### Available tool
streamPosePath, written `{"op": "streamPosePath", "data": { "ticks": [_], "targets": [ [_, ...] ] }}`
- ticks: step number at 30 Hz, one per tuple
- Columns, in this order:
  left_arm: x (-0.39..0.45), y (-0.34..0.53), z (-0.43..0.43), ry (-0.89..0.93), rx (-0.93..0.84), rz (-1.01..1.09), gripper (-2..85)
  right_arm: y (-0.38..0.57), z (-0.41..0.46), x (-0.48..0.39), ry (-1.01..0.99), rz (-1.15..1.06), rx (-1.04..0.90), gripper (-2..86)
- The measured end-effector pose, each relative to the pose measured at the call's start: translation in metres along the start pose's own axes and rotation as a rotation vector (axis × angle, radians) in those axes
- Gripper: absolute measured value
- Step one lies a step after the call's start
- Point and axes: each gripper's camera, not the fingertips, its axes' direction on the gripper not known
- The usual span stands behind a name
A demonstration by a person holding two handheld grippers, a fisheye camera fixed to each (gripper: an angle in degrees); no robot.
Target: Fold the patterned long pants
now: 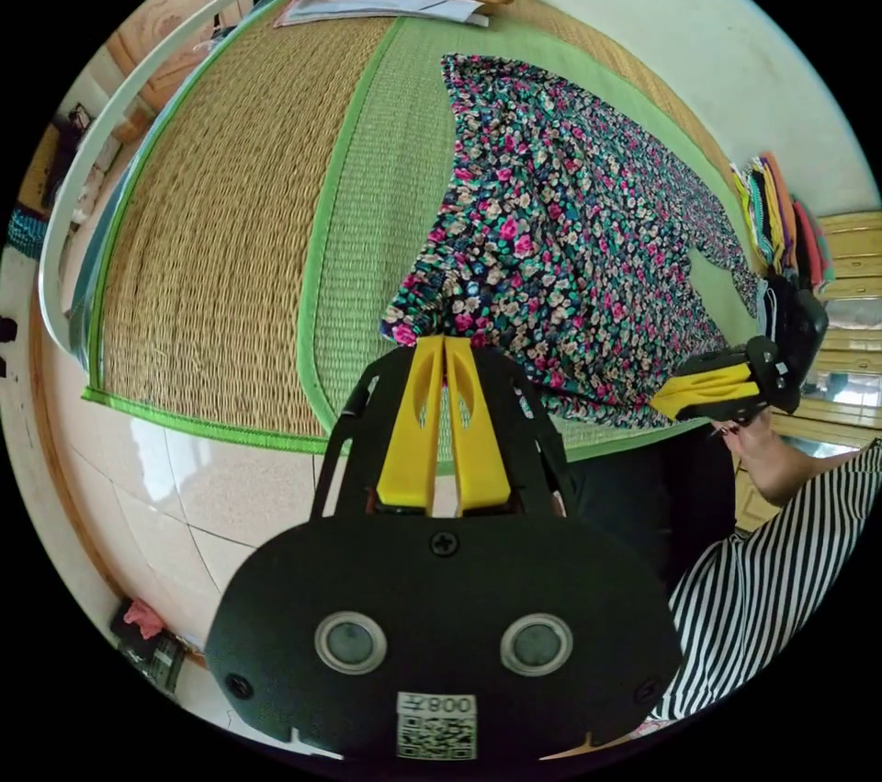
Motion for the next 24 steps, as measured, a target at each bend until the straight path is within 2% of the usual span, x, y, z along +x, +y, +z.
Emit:
{"op": "streamPosePath", "data": {
  "ticks": [4,7,9,13,17,20,24],
  "targets": [
    [0.033,-0.011,-0.014,-0.009,0.093,0.052,0.3,0.060,-0.066,0.022,0.148,0.163,0.110,0.1],
    [0.066,-0.024,-0.014,0.064,0.129,0.120,0.7,0.112,-0.092,0.049,0.192,0.334,0.091,0.1],
    [0.089,-0.034,-0.012,0.119,0.150,0.179,1.1,0.143,-0.121,0.057,0.226,0.413,0.155,0.2],
    [0.157,-0.069,0.004,0.336,0.166,0.374,3.3,0.213,-0.221,0.084,0.487,0.629,0.332,0.9],
    [0.243,-0.107,0.025,0.387,0.152,0.585,5.4,0.273,-0.321,0.117,0.759,0.825,0.447,4.1],
    [0.301,-0.131,0.040,0.380,0.140,0.706,6.4,0.296,-0.366,0.145,0.801,0.925,0.475,8.5],
    [0.358,-0.151,0.061,0.291,0.076,0.820,6.4,0.303,-0.388,0.177,0.754,0.961,0.467,8.9]
  ]
}}
